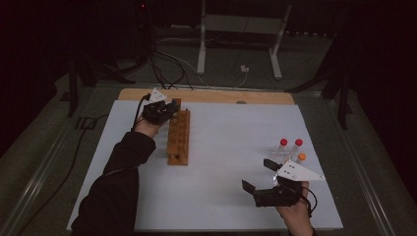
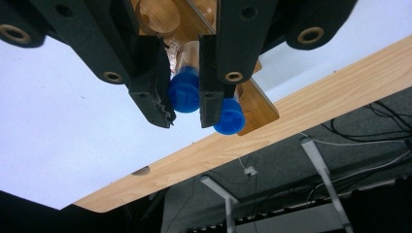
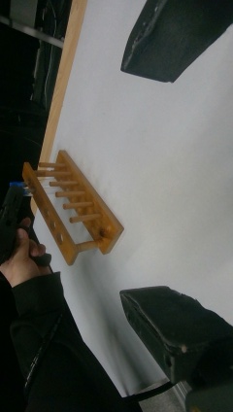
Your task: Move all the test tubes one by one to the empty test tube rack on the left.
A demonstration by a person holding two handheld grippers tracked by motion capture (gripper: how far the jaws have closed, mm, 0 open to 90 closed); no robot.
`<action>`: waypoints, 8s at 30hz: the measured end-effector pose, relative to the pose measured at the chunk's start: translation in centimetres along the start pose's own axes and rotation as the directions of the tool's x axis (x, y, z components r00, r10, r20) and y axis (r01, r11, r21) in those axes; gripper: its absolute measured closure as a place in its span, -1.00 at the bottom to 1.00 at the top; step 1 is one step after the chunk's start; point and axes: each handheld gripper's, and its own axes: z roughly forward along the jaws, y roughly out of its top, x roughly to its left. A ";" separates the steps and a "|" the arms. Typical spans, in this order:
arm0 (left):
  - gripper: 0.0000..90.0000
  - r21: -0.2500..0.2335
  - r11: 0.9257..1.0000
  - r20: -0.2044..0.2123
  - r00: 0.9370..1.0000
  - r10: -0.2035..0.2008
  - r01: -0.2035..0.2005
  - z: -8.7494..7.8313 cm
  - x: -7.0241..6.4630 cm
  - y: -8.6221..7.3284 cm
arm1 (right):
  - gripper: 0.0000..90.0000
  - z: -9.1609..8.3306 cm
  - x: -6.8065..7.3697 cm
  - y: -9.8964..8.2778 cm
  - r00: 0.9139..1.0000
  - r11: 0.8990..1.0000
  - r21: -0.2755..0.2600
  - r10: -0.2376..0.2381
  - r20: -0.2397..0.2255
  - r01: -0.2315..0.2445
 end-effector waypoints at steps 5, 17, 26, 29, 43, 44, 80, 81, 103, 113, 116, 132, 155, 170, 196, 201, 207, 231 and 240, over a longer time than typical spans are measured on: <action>0.71 0.001 1.000 0.001 1.000 0.014 -0.014 -0.1 -0.1 -0.2 | -1.00 0.0 0.0 0.0 1.000 1.000 -0.001 0.005 -0.003 -0.005; -0.12 -0.007 0.999 0.030 0.999 0.041 -0.041 -1.9 -0.7 0.4 | -1.00 -0.5 -0.3 0.4 1.000 1.000 -0.020 0.010 -0.001 -0.010; -0.83 -0.012 0.999 0.136 0.990 0.038 -0.037 -5.0 -2.1 0.7 | -1.00 -2.2 -2.0 1.6 0.998 0.998 -0.060 0.019 0.052 -0.016; -0.95 -0.016 0.999 0.171 0.984 0.053 -0.051 -6.3 -2.9 0.6 | -1.00 -3.0 -3.1 1.9 0.995 0.998 -0.065 0.020 0.102 -0.013; -0.96 -0.058 0.997 0.302 0.951 0.068 -0.053 -11.2 -6.2 -2.6 | -1.00 -4.9 -7.5 -0.4 0.965 0.996 0.006 0.083 0.250 -0.088; -0.95 -0.056 0.997 0.304 0.950 0.068 -0.054 -11.4 -6.4 -3.0 | -1.00 -4.8 -7.6 -0.8 0.964 0.995 0.023 0.093 0.251 -0.101; -0.95 -0.023 0.999 0.339 0.940 0.046 -0.040 -11.4 -7.0 -6.7 | 0.66 -2.2 -8.8 -4.0 0.938 0.961 0.236 0.058 0.341 -0.145; -0.95 -0.021 0.999 0.342 0.939 0.044 -0.040 -11.3 -7.0 -6.7 | 0.66 -2.2 -8.7 -3.9 0.938 0.961 0.238 0.056 0.343 -0.144; -0.95 -0.031 0.998 0.370 0.927 0.063 -0.055 -11.7 -7.4 -5.5 | 0.67 -5.0 -6.4 0.6 0.937 0.990 0.137 -0.009 0.348 -0.042; -0.95 -0.033 0.997 0.413 0.908 0.075 -0.067 -11.6 -8.3 -4.3 | 0.67 -3.5 -4.8 1.9 0.961 0.991 0.132 -0.041 0.274 0.004; -0.95 -0.031 0.997 0.425 0.901 0.081 -0.075 -11.4 -8.7 -4.0 | 0.67 -2.5 -4.3 1.9 0.968 0.990 0.140 -0.044 0.246 0.009; -0.95 -0.042 0.991 0.507 0.852 0.128 -0.124 -10.0 -11.8 -1.7 | 0.67 1.8 -1.7 1.4 0.989 0.979 0.195 -0.083 0.121 0.058; -0.90 -0.038 0.983 0.592 0.788 0.168 -0.180 -7.1 -16.7 0.6 | 0.67 4.2 0.8 0.8 0.993 0.968 0.226 -0.118 0.019 0.111; -0.29 -0.066 0.974 0.617 0.759 0.209 -0.214 -5.3 -19.6 1.4 | 0.67 4.6 1.4 0.7 0.992 0.964 0.233 -0.127 -0.009 0.126; 0.60 -0.097 0.959 0.629 0.731 0.265 -0.265 -4.8 -20.0 1.7 | 0.49 4.3 1.2 0.7 0.995 0.974 0.203 -0.099 -0.012 0.100; 0.60 -0.091 0.963 0.598 0.760 0.256 -0.253 -5.2 -18.9 2.0 | 0.14 3.6 1.0 1.0 0.996 0.982 0.168 -0.091 0.014 0.087; 0.60 -0.106 0.970 0.542 0.805 0.241 -0.219 -5.9 -16.9 2.7 | -0.39 3.1 1.0 1.2 0.997 0.989 0.131 -0.074 0.018 0.071; 0.60 -0.094 0.987 0.226 0.963 0.145 -0.127 -7.6 -7.0 5.1 | -1.00 2.3 0.7 1.5 0.999 0.997 0.063 -0.036 -0.004 0.036; 0.60 -0.091 0.993 0.090 0.993 0.083 -0.075 -6.9 -4.3 5.3 | -1.00 2.2 0.6 1.5 0.999 0.998 0.059 -0.038 -0.005 0.038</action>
